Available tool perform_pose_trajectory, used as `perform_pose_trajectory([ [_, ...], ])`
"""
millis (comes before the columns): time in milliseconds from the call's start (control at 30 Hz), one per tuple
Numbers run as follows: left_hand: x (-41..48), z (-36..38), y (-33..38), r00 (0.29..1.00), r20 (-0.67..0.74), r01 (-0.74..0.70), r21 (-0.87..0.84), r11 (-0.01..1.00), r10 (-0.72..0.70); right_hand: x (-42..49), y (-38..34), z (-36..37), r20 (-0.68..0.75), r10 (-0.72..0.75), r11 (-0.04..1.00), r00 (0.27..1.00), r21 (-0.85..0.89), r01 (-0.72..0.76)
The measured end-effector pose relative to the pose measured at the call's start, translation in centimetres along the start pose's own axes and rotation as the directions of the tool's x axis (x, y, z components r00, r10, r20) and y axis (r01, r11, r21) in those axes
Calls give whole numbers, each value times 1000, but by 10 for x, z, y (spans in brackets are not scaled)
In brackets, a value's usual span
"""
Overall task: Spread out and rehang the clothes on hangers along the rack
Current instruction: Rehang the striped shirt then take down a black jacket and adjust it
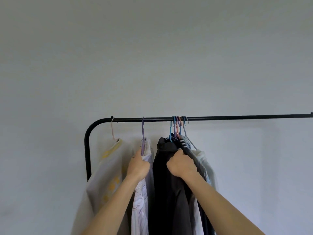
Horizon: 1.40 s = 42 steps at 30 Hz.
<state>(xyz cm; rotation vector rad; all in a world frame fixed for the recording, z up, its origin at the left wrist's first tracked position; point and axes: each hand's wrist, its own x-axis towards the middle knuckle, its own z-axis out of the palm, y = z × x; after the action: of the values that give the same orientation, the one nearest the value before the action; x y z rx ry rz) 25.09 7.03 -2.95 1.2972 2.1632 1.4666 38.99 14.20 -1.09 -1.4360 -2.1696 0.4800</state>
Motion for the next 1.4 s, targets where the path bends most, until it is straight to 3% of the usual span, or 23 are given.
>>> perform_pose_trajectory([
  [100,-1,1,4,1000,-3,-2,-19,1000,2,9,7,6,41,13,982,999,189,-20],
  [167,-2,4,5,1000,7,-9,-48,999,9,12,15,5,-22,34,937,999,347,-24],
  [233,-3,6,6,1000,7,-13,-64,998,13,16,22,0,-98,27,924,995,383,13],
  [767,-2,24,12,1000,-25,-2,-146,989,-1,72,56,-42,-236,36,950,971,311,40],
  [1100,-6,21,14,1000,-31,-8,-122,992,4,103,59,-20,2,23,998,1000,61,-23],
  [1233,-11,21,14,999,-33,-13,-83,996,10,96,75,12,-4,-17,994,1000,-108,16],
  [1400,-14,20,6,1000,-3,-19,-10,1000,19,71,97,37,-28,-54,996,998,-71,52],
])
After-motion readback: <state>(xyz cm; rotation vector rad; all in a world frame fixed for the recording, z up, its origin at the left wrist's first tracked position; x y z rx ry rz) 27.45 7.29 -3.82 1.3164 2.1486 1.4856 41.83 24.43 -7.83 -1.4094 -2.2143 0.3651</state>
